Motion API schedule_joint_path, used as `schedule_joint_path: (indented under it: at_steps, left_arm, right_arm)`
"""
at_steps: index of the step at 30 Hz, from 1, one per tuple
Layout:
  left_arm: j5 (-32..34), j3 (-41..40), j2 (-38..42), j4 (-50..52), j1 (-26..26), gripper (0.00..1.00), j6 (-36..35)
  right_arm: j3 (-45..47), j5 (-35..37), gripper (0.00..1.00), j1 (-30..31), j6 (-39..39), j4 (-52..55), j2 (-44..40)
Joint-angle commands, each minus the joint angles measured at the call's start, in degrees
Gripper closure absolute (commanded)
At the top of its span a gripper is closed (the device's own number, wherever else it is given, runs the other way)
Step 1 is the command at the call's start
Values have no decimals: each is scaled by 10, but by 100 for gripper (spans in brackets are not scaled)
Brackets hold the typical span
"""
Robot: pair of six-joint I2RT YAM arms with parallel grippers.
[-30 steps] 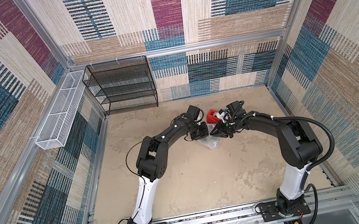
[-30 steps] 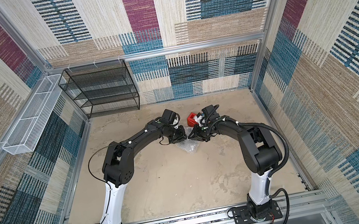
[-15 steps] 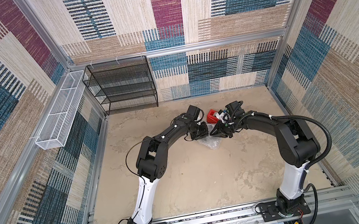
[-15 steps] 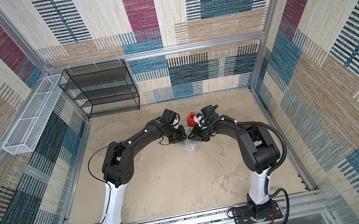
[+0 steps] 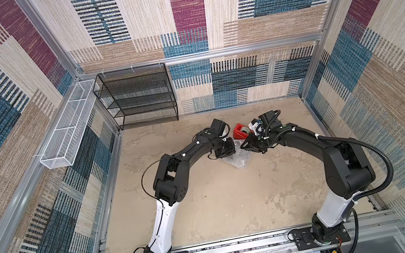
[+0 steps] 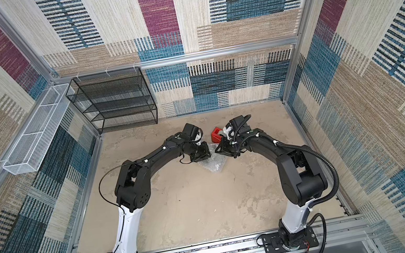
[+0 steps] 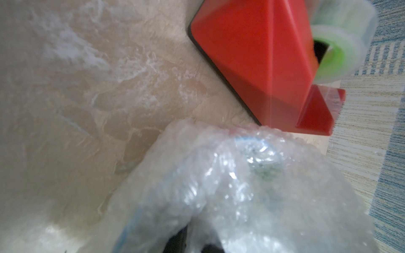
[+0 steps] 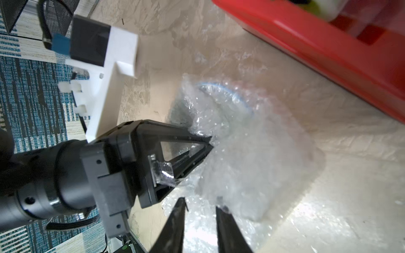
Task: Wrap bowls in bubble wrap
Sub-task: Stick the tape on the bubble wrap.
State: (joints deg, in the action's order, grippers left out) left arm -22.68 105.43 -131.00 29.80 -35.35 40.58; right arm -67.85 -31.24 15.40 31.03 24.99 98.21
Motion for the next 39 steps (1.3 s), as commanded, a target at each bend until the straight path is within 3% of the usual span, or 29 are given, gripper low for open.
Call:
schedule_joint_path:
  at_steps: [1,32,36,39]
  left_arm:
    - [6,-2,2,4,0,84,6]
    - [7,-2,4,4,0,84,5]
    - [7,-2,2,6,0,84,5]
    - [7,-2,1,6,1,84,6]
  right_arm:
    - [3,-4,82,2,2,-9,-4]
    - [-56,-15,86,26,-1,-36,97]
    - [-71,37,87,36,-10,-4,99]
    - [-74,33,87,36,-16,-2,102]
